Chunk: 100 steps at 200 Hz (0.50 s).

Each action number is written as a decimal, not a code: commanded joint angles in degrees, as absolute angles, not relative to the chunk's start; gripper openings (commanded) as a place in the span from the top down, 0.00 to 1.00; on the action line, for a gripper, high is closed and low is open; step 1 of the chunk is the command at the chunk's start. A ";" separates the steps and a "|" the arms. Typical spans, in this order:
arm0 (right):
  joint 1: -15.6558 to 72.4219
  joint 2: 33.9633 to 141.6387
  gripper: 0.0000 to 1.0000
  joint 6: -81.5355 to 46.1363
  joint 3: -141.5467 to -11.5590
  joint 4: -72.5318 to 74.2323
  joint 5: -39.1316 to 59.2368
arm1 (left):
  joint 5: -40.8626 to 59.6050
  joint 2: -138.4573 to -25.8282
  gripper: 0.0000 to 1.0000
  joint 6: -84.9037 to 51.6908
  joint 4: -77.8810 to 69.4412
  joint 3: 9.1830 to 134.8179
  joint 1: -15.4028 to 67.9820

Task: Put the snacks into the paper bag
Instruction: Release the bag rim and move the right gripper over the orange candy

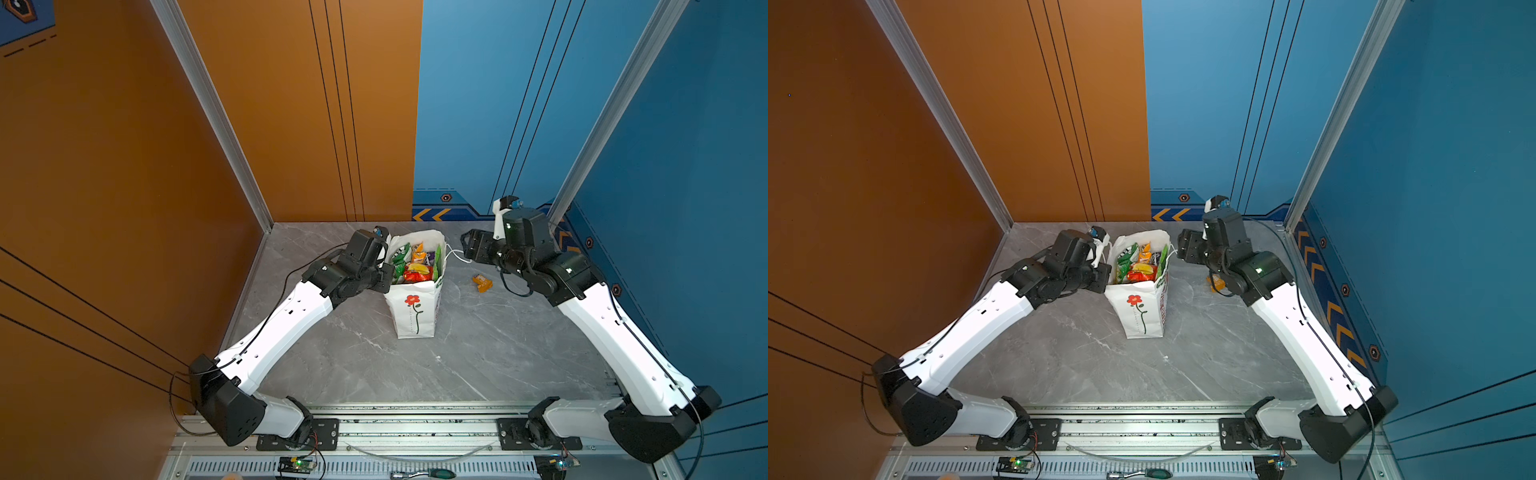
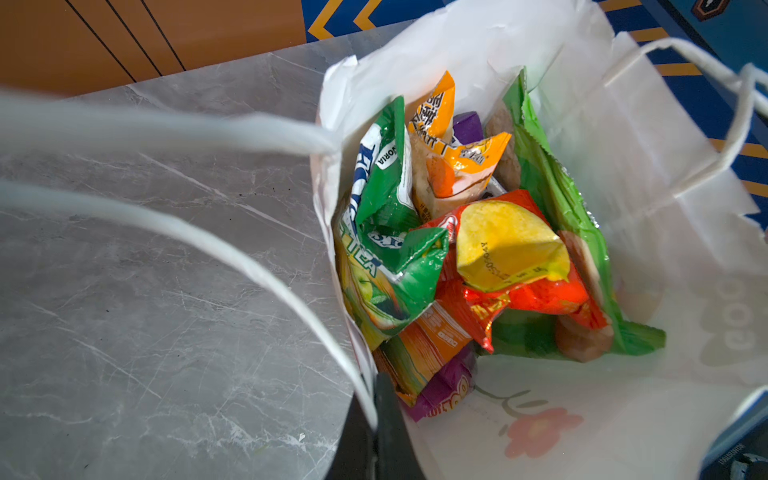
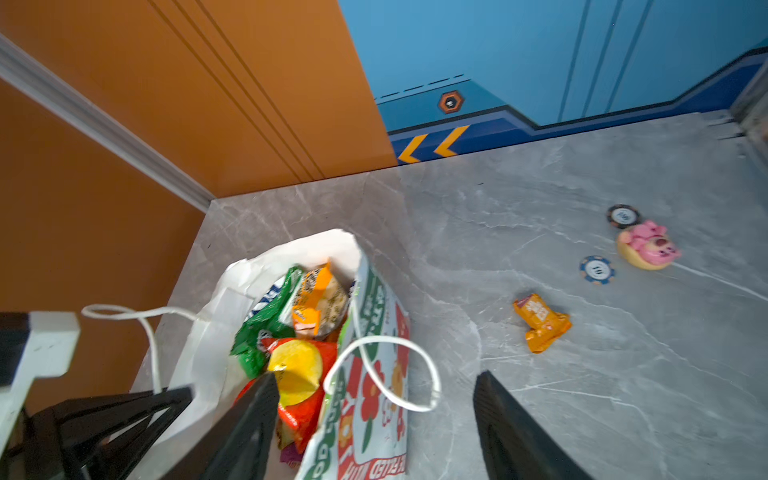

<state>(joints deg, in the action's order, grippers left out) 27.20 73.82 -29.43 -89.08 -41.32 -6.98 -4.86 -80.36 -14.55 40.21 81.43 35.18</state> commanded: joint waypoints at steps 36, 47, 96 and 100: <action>13.39 74.83 0.22 -32.19 -80.21 -37.84 -2.26 | -4.75 -78.53 1.00 -13.56 36.77 81.35 34.40; 10.70 76.17 0.22 -33.34 -78.33 -36.53 0.23 | -4.83 -78.42 1.00 -13.49 36.74 81.32 34.55; 3.69 85.61 0.21 -38.98 -73.27 -31.97 7.51 | -6.32 -77.75 1.00 -13.01 36.74 80.96 34.40; 3.69 86.75 0.21 -38.50 -73.73 -32.34 7.41 | -6.38 -77.75 1.00 -13.01 36.74 80.98 34.37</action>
<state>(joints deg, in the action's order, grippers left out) 4.71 82.26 -36.14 -73.97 -34.46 3.53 -4.71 -80.18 -14.37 40.05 81.28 35.18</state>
